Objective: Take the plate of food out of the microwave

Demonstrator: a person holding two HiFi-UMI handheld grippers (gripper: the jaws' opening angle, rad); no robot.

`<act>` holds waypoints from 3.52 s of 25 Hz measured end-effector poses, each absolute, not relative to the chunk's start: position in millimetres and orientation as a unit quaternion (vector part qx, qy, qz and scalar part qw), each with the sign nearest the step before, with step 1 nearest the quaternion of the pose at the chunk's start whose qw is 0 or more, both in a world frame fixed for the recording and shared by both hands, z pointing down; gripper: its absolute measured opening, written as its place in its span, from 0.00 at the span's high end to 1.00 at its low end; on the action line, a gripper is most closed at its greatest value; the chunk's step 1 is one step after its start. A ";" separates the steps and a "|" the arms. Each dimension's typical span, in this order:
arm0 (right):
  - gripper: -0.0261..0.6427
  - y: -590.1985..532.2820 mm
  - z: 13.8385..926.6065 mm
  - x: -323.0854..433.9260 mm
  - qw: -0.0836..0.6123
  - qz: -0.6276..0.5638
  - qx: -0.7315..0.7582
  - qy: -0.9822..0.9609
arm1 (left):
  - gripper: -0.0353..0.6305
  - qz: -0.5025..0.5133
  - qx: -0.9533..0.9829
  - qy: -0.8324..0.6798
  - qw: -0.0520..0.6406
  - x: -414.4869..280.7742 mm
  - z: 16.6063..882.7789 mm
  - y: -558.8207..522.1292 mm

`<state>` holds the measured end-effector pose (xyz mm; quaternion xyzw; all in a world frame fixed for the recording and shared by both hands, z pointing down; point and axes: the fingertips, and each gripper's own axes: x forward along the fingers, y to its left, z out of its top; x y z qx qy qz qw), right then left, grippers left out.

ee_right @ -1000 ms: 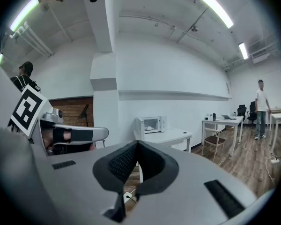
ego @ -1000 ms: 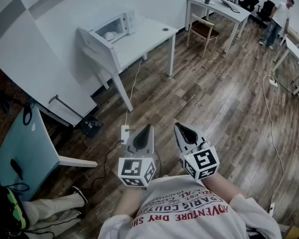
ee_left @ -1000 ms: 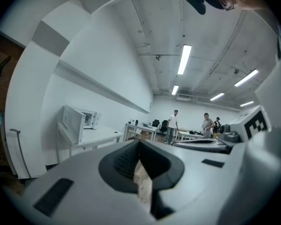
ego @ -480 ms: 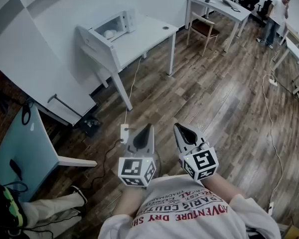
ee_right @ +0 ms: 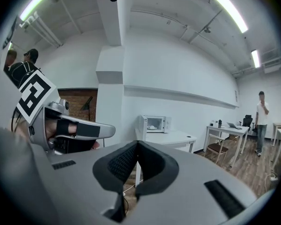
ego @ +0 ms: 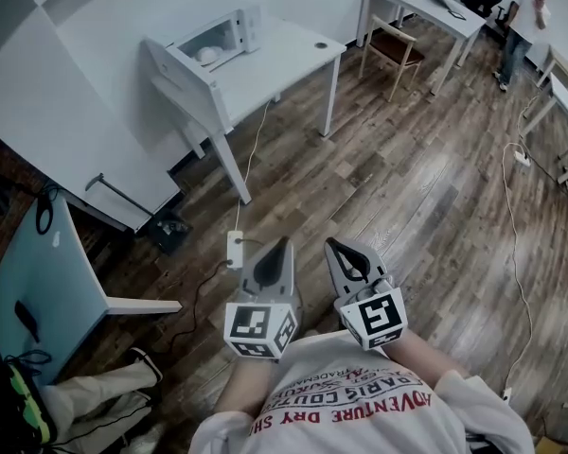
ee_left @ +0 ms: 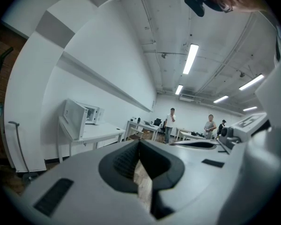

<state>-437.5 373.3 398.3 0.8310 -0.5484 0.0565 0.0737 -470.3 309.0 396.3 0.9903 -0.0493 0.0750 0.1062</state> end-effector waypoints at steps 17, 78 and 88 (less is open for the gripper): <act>0.95 287.8 390.8 -241.2 0.050 0.073 0.751 -0.654 | 0.94 0.085 0.974 -0.173 0.119 -295.4 394.0 227.5; 0.94 -227.3 438.9 193.1 0.069 0.138 0.574 -0.804 | 0.94 0.066 0.876 -0.420 0.227 80.8 446.6 -252.4; 0.94 -268.2 456.5 225.7 0.093 0.148 0.471 -0.865 | 0.94 0.048 0.795 -0.531 0.288 106.7 482.5 -261.3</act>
